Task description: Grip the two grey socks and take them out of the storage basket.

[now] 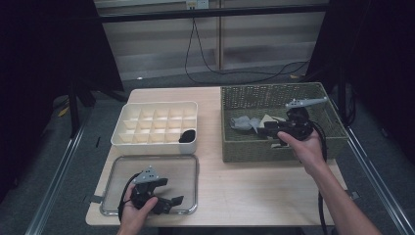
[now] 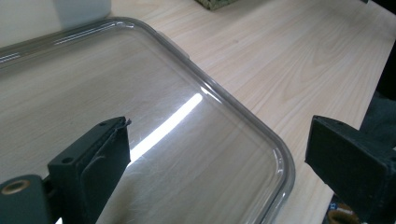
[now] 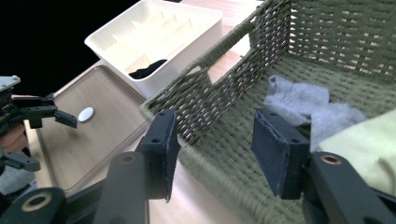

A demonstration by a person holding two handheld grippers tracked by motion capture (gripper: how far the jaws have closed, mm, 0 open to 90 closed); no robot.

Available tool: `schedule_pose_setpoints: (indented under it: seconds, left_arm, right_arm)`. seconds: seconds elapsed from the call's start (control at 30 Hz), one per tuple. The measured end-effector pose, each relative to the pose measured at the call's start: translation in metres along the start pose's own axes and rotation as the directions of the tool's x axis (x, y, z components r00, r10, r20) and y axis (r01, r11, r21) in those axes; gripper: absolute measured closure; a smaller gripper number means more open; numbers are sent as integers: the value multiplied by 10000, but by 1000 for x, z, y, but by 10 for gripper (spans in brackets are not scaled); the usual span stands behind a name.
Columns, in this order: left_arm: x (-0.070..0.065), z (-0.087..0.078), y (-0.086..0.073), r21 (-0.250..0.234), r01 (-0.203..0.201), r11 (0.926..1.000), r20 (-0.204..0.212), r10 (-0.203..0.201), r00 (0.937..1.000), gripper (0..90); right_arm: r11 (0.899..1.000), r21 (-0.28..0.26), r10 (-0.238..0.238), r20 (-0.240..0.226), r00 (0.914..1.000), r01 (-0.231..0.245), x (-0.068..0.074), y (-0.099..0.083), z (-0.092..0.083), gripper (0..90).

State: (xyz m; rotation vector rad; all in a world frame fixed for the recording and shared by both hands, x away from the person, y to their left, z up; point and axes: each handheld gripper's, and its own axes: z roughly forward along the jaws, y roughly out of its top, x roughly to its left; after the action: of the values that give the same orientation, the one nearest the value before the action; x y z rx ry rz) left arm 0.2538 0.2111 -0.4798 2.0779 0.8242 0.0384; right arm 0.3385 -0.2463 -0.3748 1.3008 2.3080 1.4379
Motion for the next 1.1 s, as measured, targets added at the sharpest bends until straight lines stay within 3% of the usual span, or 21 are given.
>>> schedule_pose_setpoints:
  seconds: [0.2, 0.5, 0.73, 0.83, 0.97, 1.1]
  left_arm:
    - [5, -6, -2, -248, 119, 9996, -48, -120, 9999, 65]
    - [3, -5, -1, -37, -52, 10000, -125, 52, 9999, 66]
    - [6, -7, -1, -169, -25, 9999, -94, 23, 10000, 67]
    - [6, -7, -1, -121, -77, 9999, -113, 76, 9999, 69]
    - [9, -10, -1, -212, -3, 9998, -165, 0, 9999, 67]
    - [8, -9, -1, -150, 11, 9999, -136, -13, 9999, 67]
  right_arm:
    - [9981, 550, -283, 275, 9992, 268, -8, 17, 16, 537]
    - [9897, 1371, -466, 352, 9983, 414, -21, 41, 48, 574]
    - [9789, 2036, -310, 626, 9976, 176, -41, 49, 76, 631]
    - [9738, 2271, -343, 906, 9953, 129, -47, 50, 85, 597]
    - [9661, 2576, -421, 1027, 9938, 143, -50, 52, 94, 626]
    - [9568, 2900, -177, 1355, 9906, -226, -60, 51, 102, 580]
